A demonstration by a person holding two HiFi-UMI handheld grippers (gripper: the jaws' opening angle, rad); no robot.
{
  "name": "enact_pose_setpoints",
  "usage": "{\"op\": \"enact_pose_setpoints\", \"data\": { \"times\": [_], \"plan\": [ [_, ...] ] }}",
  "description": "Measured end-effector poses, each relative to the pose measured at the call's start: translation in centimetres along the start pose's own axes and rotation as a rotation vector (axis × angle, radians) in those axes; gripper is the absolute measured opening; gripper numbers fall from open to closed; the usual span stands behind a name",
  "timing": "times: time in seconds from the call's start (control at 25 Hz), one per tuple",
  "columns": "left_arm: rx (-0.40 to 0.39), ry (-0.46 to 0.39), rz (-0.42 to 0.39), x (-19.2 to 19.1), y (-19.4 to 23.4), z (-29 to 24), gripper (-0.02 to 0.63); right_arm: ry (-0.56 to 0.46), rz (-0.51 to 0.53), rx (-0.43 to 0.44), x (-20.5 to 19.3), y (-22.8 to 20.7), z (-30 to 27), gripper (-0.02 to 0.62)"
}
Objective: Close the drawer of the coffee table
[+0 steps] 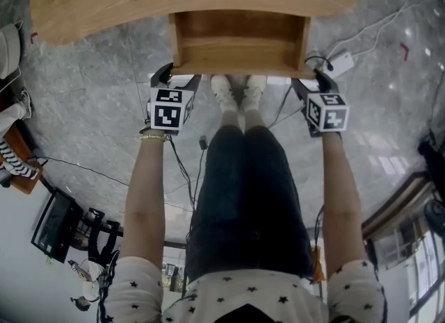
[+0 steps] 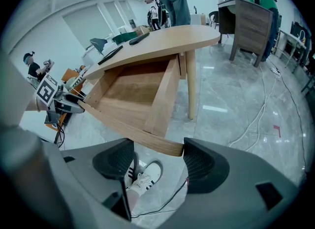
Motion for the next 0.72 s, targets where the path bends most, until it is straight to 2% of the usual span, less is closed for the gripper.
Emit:
{"op": "enact_pose_setpoints", "data": {
  "times": [0.72],
  "plan": [
    [0.006,-0.014,-0.008,1.0,0.5,-0.1,0.324,-0.02,-0.006,-0.001,0.9,-0.2,-0.3,0.31]
  ]
}}
Point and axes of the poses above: the fingertips, and each gripper's own axes: z backward along the fingers, y to its left, x out of its top, the point moved 9 cm from there along z, backward along the fingers, and after that the axes turned 12 degrees about -x, right-handed, at the moved point
